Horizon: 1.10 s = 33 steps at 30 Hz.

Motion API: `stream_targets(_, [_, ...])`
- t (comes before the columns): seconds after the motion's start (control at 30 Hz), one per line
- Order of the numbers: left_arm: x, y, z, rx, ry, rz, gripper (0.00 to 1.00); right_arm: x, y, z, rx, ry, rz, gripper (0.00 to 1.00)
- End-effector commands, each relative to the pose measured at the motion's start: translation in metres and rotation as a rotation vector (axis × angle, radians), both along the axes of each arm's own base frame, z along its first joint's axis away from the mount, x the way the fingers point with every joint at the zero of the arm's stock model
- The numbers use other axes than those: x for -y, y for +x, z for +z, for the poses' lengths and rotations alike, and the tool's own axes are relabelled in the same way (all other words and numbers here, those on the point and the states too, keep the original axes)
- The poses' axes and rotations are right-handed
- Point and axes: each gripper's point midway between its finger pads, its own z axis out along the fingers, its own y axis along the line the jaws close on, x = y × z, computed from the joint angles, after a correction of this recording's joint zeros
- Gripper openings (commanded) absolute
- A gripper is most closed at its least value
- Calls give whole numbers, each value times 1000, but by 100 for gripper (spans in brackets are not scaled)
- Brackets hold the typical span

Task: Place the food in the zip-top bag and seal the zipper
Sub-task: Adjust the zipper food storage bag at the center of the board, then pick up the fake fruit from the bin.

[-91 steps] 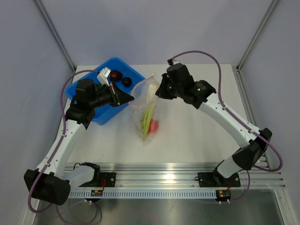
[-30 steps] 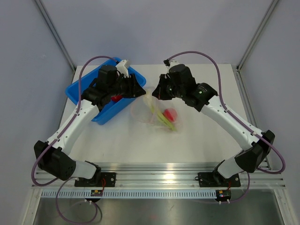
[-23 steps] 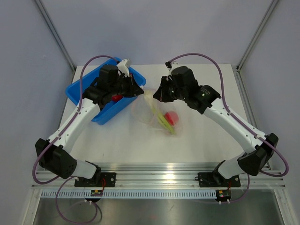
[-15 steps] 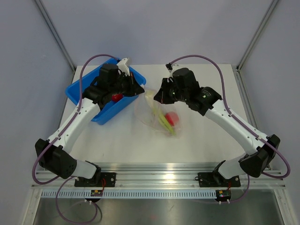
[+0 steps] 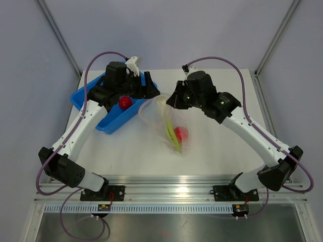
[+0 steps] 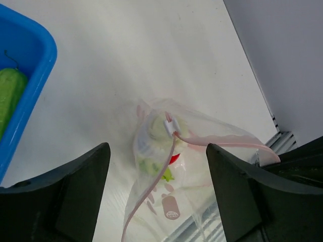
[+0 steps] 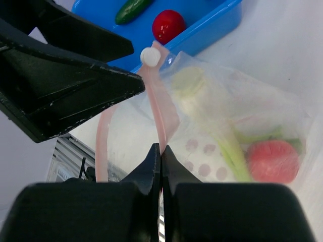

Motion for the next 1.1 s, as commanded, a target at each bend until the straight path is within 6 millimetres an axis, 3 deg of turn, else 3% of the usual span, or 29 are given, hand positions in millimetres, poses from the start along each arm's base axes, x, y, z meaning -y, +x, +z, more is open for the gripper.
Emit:
stream_targets(0.0, [-20, -5, 32, 100, 60, 24, 81, 1, 13, 26, 46, 60, -69, 0])
stream_targets(0.2, [-60, -15, 67, 190, 68, 106, 87, 1, 15, 30, 49, 71, -83, 0])
stream_targets(0.33, [-82, -15, 77, 219, 47, 150, 89, -2, 16, 29, 42, 77, -75, 0])
stream_targets(0.4, [-93, -8, 72, 207, 45, 182, 89, -4, 15, 28, 38, 81, -69, 0])
stream_targets(0.43, [-99, -2, 66, 193, 51, 203, 87, -4, 15, 29, 39, 83, -67, 0])
stream_targets(0.5, [-128, 17, 52, 141, 90, 358, 85, -4, 14, 28, 37, 85, -64, 0])
stream_targets(0.57, [-158, 40, 23, 49, 156, 487, 87, -4, 13, 30, 41, 90, -63, 0])
stream_targets(0.63, [-167, 49, 4, -35, 183, 491, 88, -2, 12, 31, 46, 89, -61, 0])
stream_targets(0.67, [-175, 58, -26, -136, 212, 500, 88, -2, 11, 31, 50, 87, -59, 0])
stream_targets(0.73, [-183, 70, -41, -187, 237, 526, 89, -1, 10, 32, 52, 85, -56, 0])
stream_targets(0.77, [-186, 79, -66, -257, 260, 528, 93, 0, 11, 31, 55, 80, -56, 0])
stream_targets(0.83, [-185, 91, -79, -290, 268, 522, 96, -1, 11, 30, 54, 76, -54, 0])
stream_targets(0.87, [-184, 97, -96, -334, 276, 512, 97, -1, 11, 30, 55, 73, -52, 0])
stream_targets(1.07, [-185, 126, -134, -385, 292, 536, 99, -10, 11, 20, 31, 62, -11, 0])
